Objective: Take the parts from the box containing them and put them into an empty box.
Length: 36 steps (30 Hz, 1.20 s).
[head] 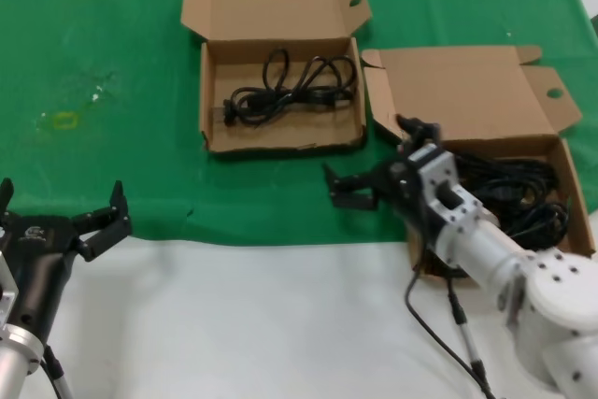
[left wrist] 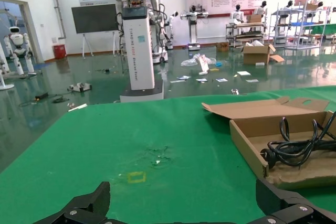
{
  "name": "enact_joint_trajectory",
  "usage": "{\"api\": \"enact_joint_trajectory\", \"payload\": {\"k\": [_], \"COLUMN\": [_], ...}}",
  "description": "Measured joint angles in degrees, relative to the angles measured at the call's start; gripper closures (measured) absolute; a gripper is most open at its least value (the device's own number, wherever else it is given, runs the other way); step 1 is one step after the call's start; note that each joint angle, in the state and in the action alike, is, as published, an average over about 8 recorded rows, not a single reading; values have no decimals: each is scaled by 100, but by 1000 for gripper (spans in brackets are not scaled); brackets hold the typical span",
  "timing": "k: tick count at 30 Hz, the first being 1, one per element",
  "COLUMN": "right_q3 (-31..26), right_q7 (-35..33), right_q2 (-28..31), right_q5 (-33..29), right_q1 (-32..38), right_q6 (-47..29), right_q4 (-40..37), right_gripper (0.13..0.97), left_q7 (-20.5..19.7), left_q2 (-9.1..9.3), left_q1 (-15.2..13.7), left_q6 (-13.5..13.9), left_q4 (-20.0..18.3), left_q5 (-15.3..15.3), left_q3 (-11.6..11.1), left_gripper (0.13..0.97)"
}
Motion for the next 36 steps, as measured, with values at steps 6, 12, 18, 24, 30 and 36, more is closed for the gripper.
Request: {"api": "enact_joint_trajectory", "payload": {"k": [6,12,18,24,30,36], "right_q3": [407,810,1204,1396,1408,1408], "right_q7": [389,778,1157,1343,1354,1355], "right_q2": [138,275,409,475,479,479], "right_q5": [-47,-95,-141,-163,-165,-165], "right_q1": [-667,-1326,-1975,-2286,-2306,-2306], "right_q6": [317,634,943,1095,1104,1105], "right_q4": [704,1399,2080,2414,2435,2436], "right_gripper": [129,129,129,129,129,129], "left_q7": [0,0,0,0,0,0], "left_q2": [0,0,0,0,0,0], "left_q1": [0,0,0,0,0,0], "left_q6": [0,0,0,0,0,0], "left_q4": [0,0,0,0,0,0], "left_q5": [0,-1,-1,-1,-1,-1], "left_q3": [0,0,0,0,0,0], "left_gripper": [135,132,132,132,132,132]}}
